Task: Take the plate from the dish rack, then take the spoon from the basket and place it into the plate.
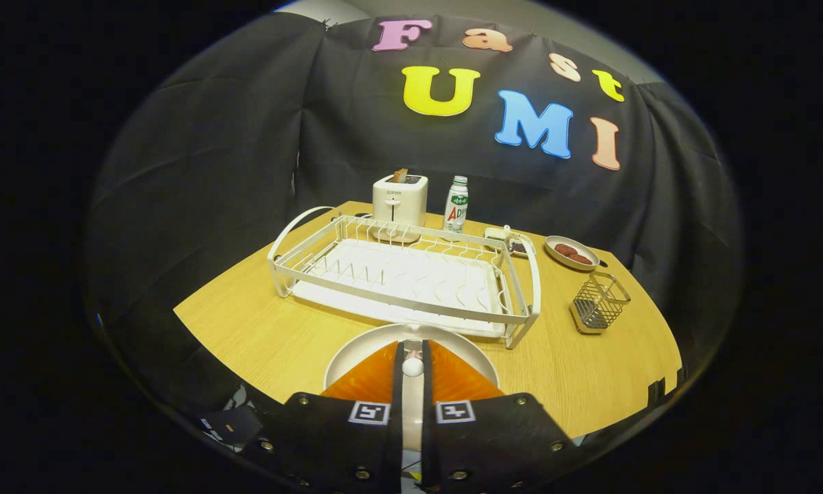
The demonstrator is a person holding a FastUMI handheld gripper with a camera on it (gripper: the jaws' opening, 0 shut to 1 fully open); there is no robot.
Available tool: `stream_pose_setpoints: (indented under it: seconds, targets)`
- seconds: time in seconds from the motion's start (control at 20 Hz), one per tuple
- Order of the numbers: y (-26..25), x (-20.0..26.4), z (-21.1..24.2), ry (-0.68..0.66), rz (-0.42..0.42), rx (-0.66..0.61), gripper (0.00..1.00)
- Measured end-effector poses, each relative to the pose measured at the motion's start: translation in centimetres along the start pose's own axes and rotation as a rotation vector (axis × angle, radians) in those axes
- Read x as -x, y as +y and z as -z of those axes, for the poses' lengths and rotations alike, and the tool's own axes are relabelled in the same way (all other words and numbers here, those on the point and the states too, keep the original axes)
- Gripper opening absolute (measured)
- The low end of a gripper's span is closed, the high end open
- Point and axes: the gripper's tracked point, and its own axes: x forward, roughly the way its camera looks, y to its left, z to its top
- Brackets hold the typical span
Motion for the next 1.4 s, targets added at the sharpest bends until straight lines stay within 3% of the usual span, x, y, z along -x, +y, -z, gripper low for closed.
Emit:
stream_pose_setpoints:
  seconds: [0.4, 0.6, 0.7, 1.4]
  targets:
    - [-0.1, 0.9, 0.1, 0.0, 0.001, 0.016, 0.16]
    - [-0.1, 0.7, -0.7, -0.016, 0.003, 0.015, 0.29]
    - [-0.4, 0.8, -1.5, -0.037, 0.009, 0.024, 0.29]
    - [-4.4, 2.2, -14.6, -0.465, 0.094, -0.024, 0.29]
